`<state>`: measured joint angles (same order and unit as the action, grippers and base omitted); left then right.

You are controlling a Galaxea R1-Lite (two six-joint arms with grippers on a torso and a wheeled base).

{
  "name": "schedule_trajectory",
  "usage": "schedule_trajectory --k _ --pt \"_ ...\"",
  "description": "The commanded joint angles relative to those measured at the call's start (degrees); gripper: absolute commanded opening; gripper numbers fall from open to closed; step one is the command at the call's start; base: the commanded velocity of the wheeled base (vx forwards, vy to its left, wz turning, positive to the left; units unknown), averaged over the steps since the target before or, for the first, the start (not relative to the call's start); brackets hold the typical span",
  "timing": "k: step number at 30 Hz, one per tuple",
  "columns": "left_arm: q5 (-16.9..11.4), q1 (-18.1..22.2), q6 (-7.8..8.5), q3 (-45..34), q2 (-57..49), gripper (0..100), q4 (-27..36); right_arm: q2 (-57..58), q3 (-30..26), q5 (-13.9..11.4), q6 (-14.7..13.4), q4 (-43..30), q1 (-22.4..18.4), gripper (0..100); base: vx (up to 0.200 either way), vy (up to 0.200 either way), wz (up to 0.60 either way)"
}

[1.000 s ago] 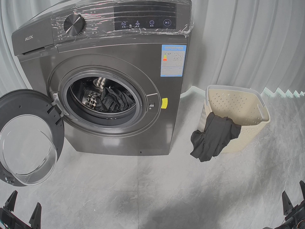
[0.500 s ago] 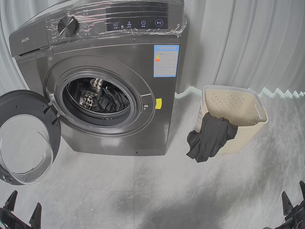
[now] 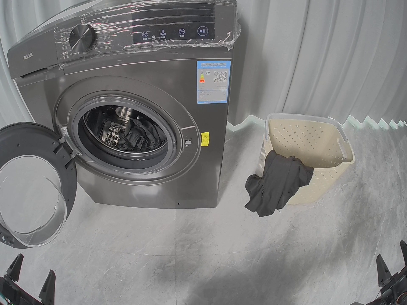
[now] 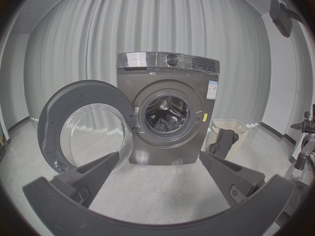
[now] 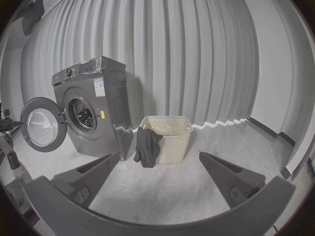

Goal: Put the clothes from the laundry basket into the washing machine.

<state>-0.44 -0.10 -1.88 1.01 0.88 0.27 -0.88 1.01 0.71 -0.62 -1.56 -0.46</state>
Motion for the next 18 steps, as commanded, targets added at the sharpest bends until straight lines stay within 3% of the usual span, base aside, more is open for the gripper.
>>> schedule_trajectory --k 1,10,18 --pt "0.1 0.0 0.03 -0.9 -0.9 100 0.0 0.4 -0.4 0.0 0.0 0.0 0.0 100 0.0 -0.2 0.0" --pt "0.2 0.0 0.3 -0.9 -0.9 100 -0.1 0.5 -0.4 0.0 0.0 0.0 0.0 100 0.0 -0.2 0.0" --pt "0.0 0.0 0.21 -0.9 -0.9 100 0.0 0.4 -0.4 0.0 0.0 0.1 0.0 100 0.0 0.0 0.0"
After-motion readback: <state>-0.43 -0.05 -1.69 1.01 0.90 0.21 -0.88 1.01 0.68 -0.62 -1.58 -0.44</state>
